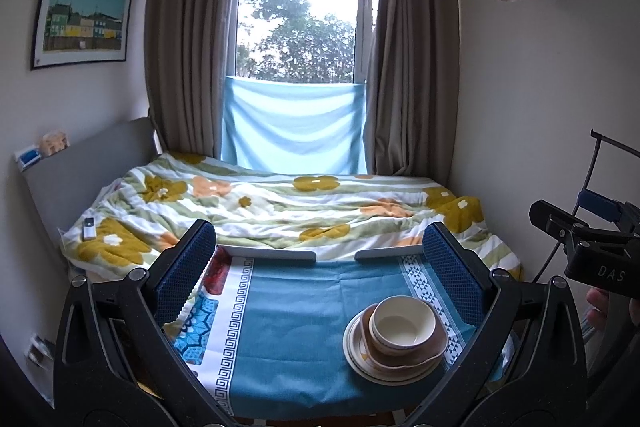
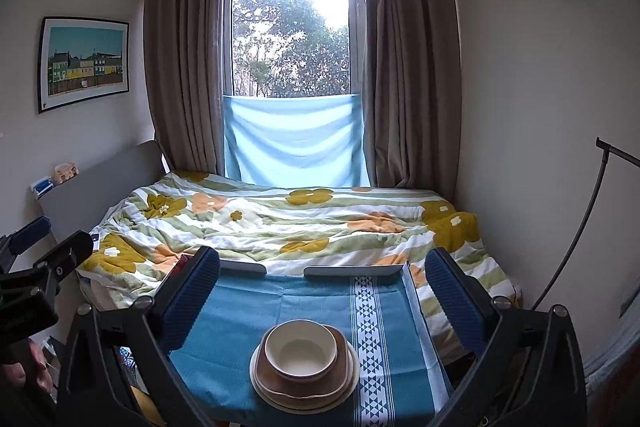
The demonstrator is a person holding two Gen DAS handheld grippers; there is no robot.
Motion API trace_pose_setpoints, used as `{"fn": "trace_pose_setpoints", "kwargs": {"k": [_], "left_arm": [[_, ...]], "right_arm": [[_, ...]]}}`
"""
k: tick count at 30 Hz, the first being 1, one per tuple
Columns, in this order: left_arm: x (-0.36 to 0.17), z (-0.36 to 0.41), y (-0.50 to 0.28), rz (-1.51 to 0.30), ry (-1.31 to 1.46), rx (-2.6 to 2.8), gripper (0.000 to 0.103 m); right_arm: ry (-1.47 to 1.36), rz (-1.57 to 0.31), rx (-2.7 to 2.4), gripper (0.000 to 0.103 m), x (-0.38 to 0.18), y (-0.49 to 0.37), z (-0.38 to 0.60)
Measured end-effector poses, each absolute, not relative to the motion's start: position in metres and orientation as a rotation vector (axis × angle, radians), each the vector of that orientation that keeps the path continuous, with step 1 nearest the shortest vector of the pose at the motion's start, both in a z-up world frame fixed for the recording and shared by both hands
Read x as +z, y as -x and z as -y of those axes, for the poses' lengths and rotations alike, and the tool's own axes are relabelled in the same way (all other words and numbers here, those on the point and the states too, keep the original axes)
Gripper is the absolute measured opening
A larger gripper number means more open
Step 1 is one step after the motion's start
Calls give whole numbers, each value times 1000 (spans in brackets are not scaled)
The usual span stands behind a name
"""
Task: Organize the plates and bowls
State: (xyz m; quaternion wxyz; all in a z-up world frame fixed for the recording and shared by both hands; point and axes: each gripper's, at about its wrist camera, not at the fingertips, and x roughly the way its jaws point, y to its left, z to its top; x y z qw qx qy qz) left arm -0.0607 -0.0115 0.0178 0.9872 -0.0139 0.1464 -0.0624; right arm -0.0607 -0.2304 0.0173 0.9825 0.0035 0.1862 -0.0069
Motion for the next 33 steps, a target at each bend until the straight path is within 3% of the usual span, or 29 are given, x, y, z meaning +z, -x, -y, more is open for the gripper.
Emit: {"fn": "trace_pose_setpoints", "kwargs": {"k": [33], "left_arm": [[25, 13, 57, -297, -7, -134, 103]], "right_arm": [[-12, -375, -17, 102, 15, 59, 235]]}}
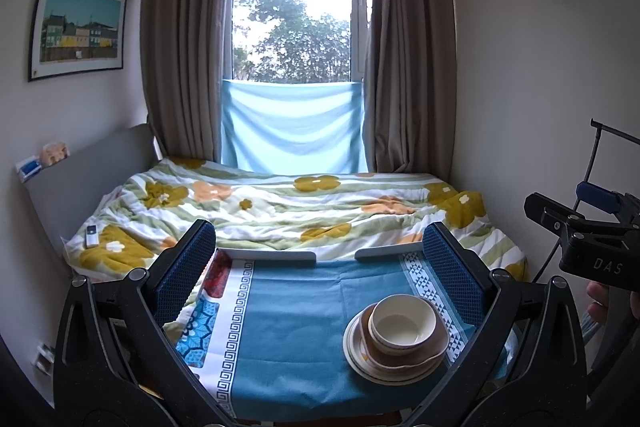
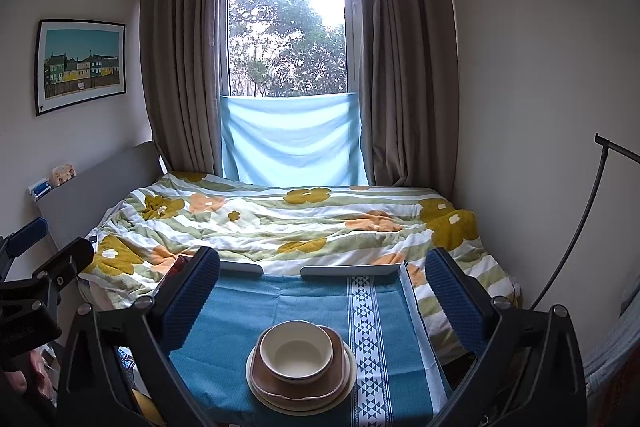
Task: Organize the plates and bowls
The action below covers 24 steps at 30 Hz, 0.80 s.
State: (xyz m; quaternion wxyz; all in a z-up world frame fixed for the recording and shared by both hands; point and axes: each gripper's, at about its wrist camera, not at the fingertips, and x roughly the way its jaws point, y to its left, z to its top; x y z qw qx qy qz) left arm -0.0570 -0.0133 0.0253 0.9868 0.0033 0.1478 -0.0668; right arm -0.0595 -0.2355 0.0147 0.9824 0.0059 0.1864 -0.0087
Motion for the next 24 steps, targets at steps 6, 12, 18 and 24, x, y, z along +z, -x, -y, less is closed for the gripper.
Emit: {"fn": "trace_pose_setpoints", "kwargs": {"k": [6, 12, 18, 24], "left_arm": [[25, 13, 57, -297, -14, -130, 103], [26, 14, 59, -287, -39, -110, 103], [26, 16, 63, -270, -50, -96, 103], [27, 23, 64, -242, -61, -74, 103]], "right_arm": [[-12, -375, -19, 102, 14, 59, 236], [-15, -374, -20, 102, 13, 59, 239], [-17, -373, -21, 102, 13, 59, 241], [-17, -375, -20, 102, 13, 59, 241]]}}
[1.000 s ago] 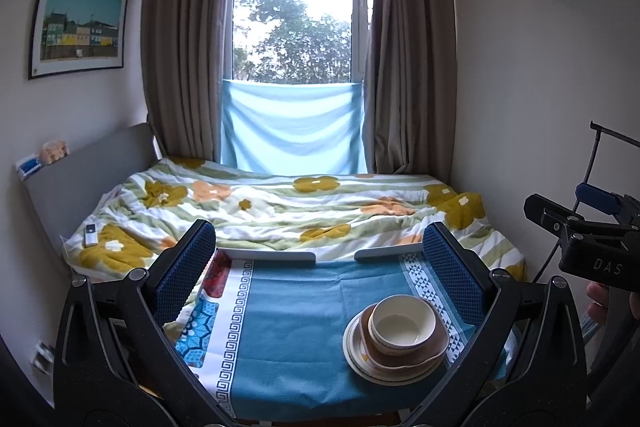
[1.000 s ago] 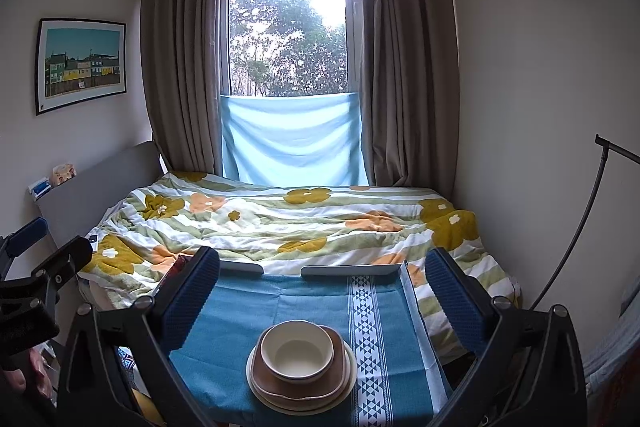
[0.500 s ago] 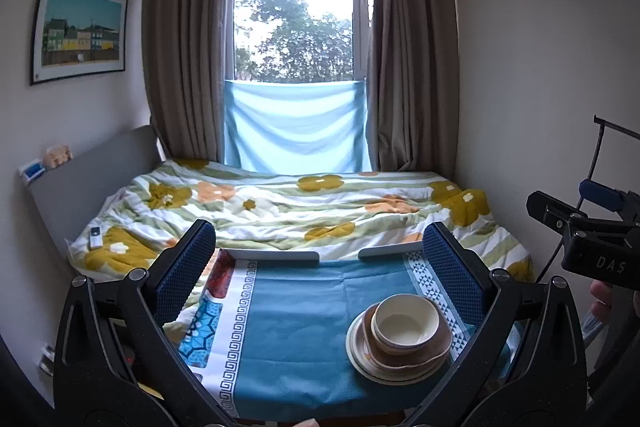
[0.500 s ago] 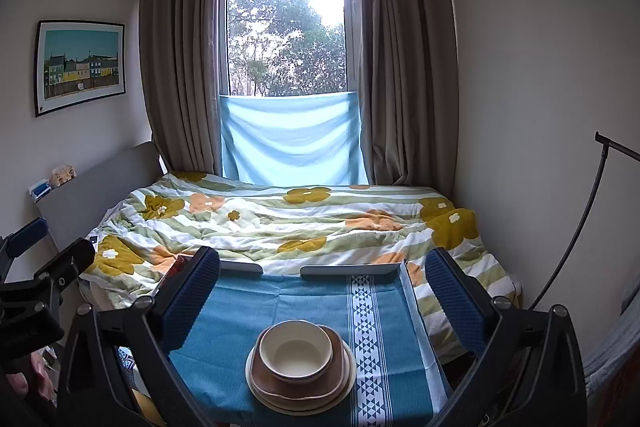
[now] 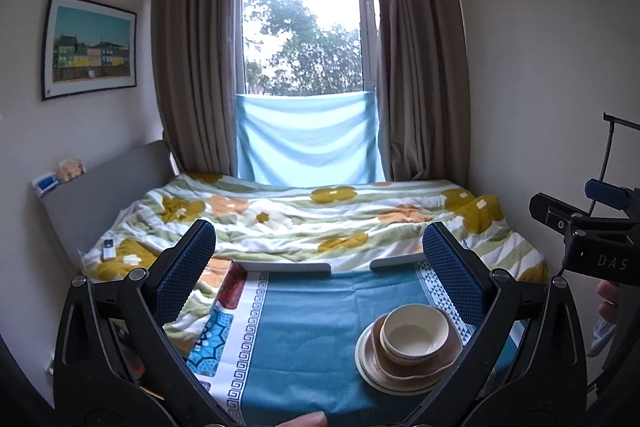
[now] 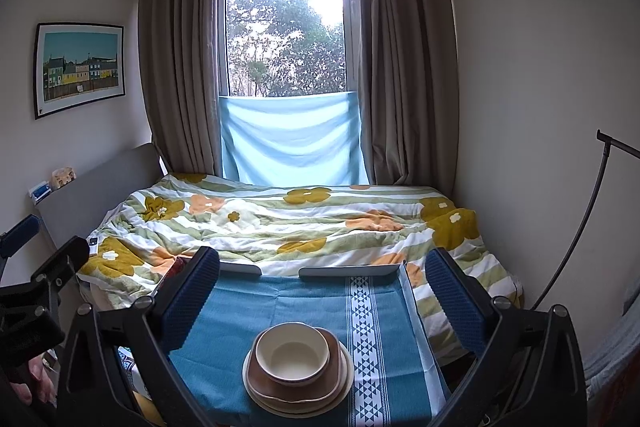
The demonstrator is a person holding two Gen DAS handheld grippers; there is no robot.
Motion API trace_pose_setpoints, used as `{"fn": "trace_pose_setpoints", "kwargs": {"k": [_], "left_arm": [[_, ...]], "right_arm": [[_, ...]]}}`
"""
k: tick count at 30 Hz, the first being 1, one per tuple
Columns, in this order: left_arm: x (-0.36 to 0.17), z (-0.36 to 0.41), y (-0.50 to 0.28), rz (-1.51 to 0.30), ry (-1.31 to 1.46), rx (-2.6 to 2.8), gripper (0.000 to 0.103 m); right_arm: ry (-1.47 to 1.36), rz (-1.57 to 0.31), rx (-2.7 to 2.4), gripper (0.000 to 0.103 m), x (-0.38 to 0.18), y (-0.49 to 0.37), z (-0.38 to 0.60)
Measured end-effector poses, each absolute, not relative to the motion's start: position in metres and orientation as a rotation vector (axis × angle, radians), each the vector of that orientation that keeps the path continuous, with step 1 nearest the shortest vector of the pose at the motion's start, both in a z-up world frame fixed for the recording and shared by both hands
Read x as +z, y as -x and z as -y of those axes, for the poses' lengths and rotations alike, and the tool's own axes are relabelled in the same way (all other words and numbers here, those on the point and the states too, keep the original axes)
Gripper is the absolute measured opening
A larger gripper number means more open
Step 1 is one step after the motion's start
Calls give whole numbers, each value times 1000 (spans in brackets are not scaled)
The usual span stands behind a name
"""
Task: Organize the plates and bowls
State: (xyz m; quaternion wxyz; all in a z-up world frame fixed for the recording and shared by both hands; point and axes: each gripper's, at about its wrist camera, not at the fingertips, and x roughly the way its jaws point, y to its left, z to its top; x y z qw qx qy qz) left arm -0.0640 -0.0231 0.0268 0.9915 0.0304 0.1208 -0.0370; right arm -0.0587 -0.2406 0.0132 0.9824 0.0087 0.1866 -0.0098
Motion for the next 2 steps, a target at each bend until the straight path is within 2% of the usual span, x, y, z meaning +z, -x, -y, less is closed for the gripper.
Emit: {"fn": "trace_pose_setpoints", "kwargs": {"k": [2], "left_arm": [[28, 27, 63, -241, -66, -72, 103]], "right_arm": [[-18, -375, -19, 102, 14, 59, 240]]}}
